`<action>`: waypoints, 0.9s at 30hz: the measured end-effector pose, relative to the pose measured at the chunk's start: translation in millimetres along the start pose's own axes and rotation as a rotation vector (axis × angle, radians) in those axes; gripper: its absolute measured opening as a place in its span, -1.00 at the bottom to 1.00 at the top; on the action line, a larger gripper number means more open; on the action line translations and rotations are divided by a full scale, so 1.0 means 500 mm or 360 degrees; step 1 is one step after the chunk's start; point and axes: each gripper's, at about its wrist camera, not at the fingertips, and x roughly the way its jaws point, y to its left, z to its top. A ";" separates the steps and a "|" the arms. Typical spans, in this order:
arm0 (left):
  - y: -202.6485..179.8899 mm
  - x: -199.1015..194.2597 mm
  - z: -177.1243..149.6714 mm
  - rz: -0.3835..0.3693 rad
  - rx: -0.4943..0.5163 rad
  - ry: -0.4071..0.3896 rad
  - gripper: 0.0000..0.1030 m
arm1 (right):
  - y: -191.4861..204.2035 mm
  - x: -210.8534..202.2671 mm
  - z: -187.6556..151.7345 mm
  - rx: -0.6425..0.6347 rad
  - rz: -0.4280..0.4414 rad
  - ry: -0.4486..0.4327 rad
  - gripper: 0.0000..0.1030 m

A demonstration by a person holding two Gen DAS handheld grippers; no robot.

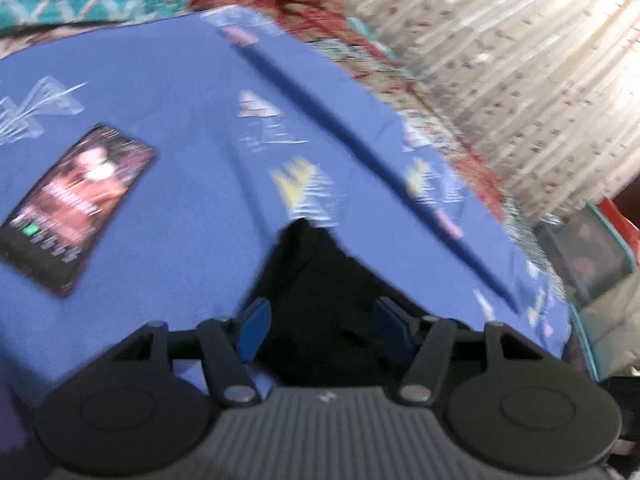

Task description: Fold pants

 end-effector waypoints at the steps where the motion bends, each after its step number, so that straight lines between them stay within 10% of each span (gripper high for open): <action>1: -0.021 0.011 0.001 -0.0034 0.0044 0.0019 0.07 | -0.009 0.010 -0.004 0.0041 -0.0006 0.0021 -0.57; 6: -0.111 0.100 -0.028 -0.0099 0.0234 0.0175 -0.20 | -0.037 0.101 -0.051 0.0202 -0.0002 0.0256 -0.63; 15: -0.114 0.183 -0.101 0.0169 0.0330 0.0337 -0.46 | -0.064 -0.005 -0.043 0.0233 0.0064 0.0037 -0.53; 19: -0.107 0.173 -0.102 0.0199 0.0279 0.0338 -0.55 | -0.067 0.072 -0.101 0.0340 0.0029 0.0291 -0.54; 27: -0.183 0.093 -0.128 0.0116 0.0492 0.0241 -0.51 | -0.080 -0.066 -0.104 0.0254 -0.0010 -0.0009 -0.52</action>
